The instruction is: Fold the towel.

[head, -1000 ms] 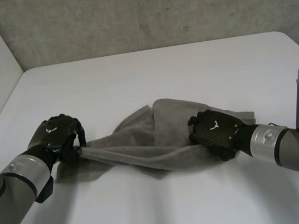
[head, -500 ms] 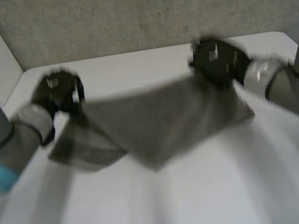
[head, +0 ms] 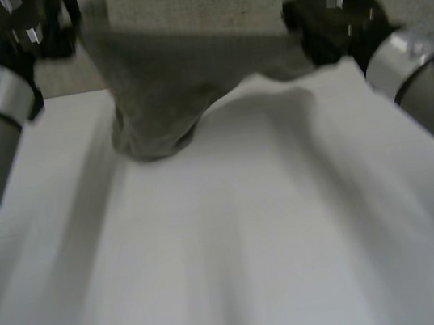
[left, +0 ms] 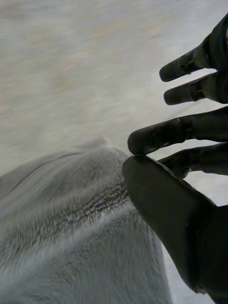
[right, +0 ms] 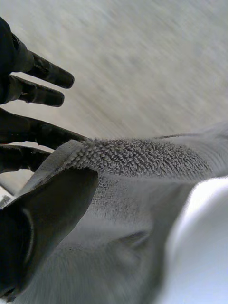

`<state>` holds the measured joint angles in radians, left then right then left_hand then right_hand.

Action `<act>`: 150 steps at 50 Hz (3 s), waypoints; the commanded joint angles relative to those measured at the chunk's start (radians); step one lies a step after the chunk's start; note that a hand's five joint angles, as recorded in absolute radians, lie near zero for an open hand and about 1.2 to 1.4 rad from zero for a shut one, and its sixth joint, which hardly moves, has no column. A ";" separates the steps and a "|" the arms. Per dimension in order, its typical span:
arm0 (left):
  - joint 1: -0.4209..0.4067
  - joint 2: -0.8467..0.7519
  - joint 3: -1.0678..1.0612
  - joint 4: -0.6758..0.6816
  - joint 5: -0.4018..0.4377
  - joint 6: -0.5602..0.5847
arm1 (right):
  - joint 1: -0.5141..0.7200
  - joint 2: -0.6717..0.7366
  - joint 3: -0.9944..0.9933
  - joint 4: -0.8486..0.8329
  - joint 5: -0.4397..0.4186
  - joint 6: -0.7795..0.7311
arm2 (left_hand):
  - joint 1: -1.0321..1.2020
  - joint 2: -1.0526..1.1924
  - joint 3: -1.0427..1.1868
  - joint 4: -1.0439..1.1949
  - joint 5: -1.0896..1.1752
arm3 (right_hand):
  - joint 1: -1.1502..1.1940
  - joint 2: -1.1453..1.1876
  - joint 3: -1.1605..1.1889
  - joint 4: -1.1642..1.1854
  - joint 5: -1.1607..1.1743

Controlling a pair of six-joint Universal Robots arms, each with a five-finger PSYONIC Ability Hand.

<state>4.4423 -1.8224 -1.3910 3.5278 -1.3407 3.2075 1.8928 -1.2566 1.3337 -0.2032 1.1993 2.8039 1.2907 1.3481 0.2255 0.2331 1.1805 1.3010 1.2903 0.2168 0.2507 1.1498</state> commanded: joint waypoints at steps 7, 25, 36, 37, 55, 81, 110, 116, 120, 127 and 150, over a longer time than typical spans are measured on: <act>0.014 -0.054 -0.410 -0.009 0.058 0.144 | -0.020 0.011 0.380 -0.078 -0.014 -0.078 | 0.106 0.048 -0.051 -0.059 0.041 | 0.095 0.106 -0.042 -0.076 0.072; 0.072 0.189 -0.557 -0.136 0.005 0.186 | -0.027 -0.050 0.463 -0.013 -0.004 -0.106 | 0.106 0.048 -0.051 -0.059 0.041 | 0.052 0.063 -0.042 -0.076 0.029; 0.157 0.261 -0.597 -0.164 0.015 0.190 | -0.027 0.069 0.429 -0.002 -0.037 -0.173 | 0.106 0.048 -0.051 -0.059 0.041 | -0.497 -0.486 -0.042 -0.076 -0.520; 0.164 0.258 -0.603 -0.164 0.017 0.192 | -0.027 0.072 0.436 0.005 -0.049 -0.202 | 0.106 0.048 -0.051 -0.059 0.041 | -0.578 -0.567 -0.042 -0.076 -0.601; 0.173 0.219 -0.654 -0.162 0.021 0.193 | -0.095 0.006 0.390 0.154 -0.115 -0.317 | 0.106 0.048 -0.051 -0.059 0.041 | -1.087 -1.076 -0.042 -0.076 -1.110; 0.170 0.235 -0.678 -0.164 0.018 0.189 | 0.057 0.430 -0.197 0.452 -0.109 -0.273 | -0.748 -0.806 -0.051 -0.059 -0.813 | -1.022 -1.012 -0.042 -0.076 -1.046; 0.170 0.235 -0.683 -0.164 0.021 0.189 | 0.000 0.488 -0.262 0.597 -0.099 -0.195 | -0.751 -0.809 -0.051 -0.059 -0.816 | -0.386 -0.376 -0.042 -0.076 -0.410; 0.170 0.236 -0.683 -0.164 0.020 0.189 | -0.063 0.384 -0.147 0.591 -0.106 -0.243 | -0.751 -0.809 -0.051 -0.059 -0.816 | -0.048 -0.038 -0.042 -0.076 -0.072; 0.170 0.236 -0.683 -0.164 0.021 0.189 | -0.107 0.299 -0.044 0.577 -0.107 -0.284 | -0.751 -0.809 -0.051 -0.059 -0.816 | -0.033 -0.022 -0.042 -0.076 -0.056; 0.167 0.236 -0.683 -0.164 0.021 0.189 | -0.181 0.160 0.169 0.478 -0.156 -0.317 | -0.751 -0.809 -0.051 -0.059 -0.816 | -0.243 -0.232 -0.042 -0.076 -0.266; 0.163 0.218 -0.694 -0.156 0.023 0.189 | -0.181 0.177 0.343 0.255 -0.158 -0.317 | -0.804 -0.862 -0.051 -0.059 -0.868 | -0.344 -0.333 -0.042 -0.076 -0.367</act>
<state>4.6050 -1.6043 -2.0824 3.3667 -1.3177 3.3962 1.7104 -1.0834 1.6660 0.0741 1.0382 2.4927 0.5455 0.5440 0.2255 0.2331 0.3400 0.9046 0.9150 0.2168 0.2507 0.7259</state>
